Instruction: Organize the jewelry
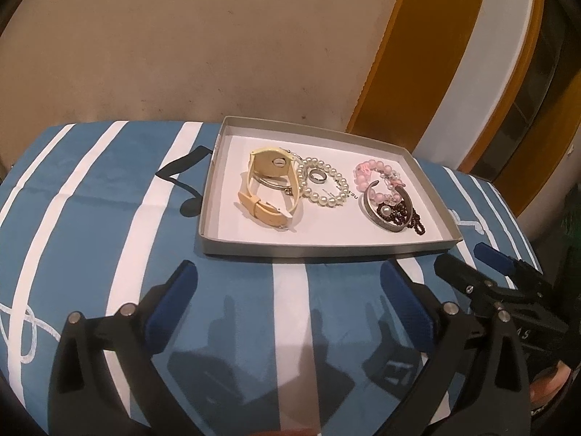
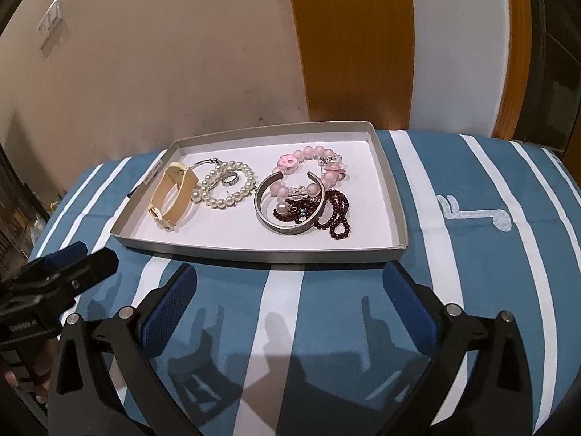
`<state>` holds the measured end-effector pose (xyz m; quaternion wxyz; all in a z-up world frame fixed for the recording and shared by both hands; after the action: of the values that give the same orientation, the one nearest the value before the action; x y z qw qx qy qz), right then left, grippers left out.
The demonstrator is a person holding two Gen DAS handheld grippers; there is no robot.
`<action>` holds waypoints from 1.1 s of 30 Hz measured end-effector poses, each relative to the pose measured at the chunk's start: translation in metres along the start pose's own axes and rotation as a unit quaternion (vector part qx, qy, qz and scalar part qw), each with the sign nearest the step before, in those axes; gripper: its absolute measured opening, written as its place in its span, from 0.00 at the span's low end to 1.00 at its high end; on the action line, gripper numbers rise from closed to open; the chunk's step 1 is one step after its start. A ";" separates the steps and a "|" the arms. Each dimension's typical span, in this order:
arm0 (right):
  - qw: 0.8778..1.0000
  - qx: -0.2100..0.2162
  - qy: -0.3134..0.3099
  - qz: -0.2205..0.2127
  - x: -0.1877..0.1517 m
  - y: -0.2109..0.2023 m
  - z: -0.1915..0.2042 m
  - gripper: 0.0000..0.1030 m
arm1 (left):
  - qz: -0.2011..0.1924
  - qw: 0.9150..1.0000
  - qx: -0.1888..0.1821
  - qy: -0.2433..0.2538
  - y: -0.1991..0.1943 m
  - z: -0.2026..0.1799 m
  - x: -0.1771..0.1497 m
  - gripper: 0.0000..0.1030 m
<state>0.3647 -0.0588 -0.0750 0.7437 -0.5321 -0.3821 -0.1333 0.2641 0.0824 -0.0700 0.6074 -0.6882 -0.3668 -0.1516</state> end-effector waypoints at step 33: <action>1.000 0.007 0.011 0.007 -0.001 -0.003 0.000 0.99 | 0.020 1.000 -0.010 0.019 -0.006 -0.014 0.000 0.98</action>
<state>0.3618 -0.0601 -0.0739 0.7521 -0.5284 -0.3712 -0.1314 0.2635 0.0690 -0.0625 0.6103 -0.6985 -0.3397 -0.1557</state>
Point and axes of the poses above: each gripper's, at about its wrist camera, not at the fingertips, and y roughly the way its jaws point, z to its left, x to its top, the point moved 7 cm from there along y, roughly the way its jaws point, and after that the axes turned 2 degrees about -x, right-handed, at the moved point
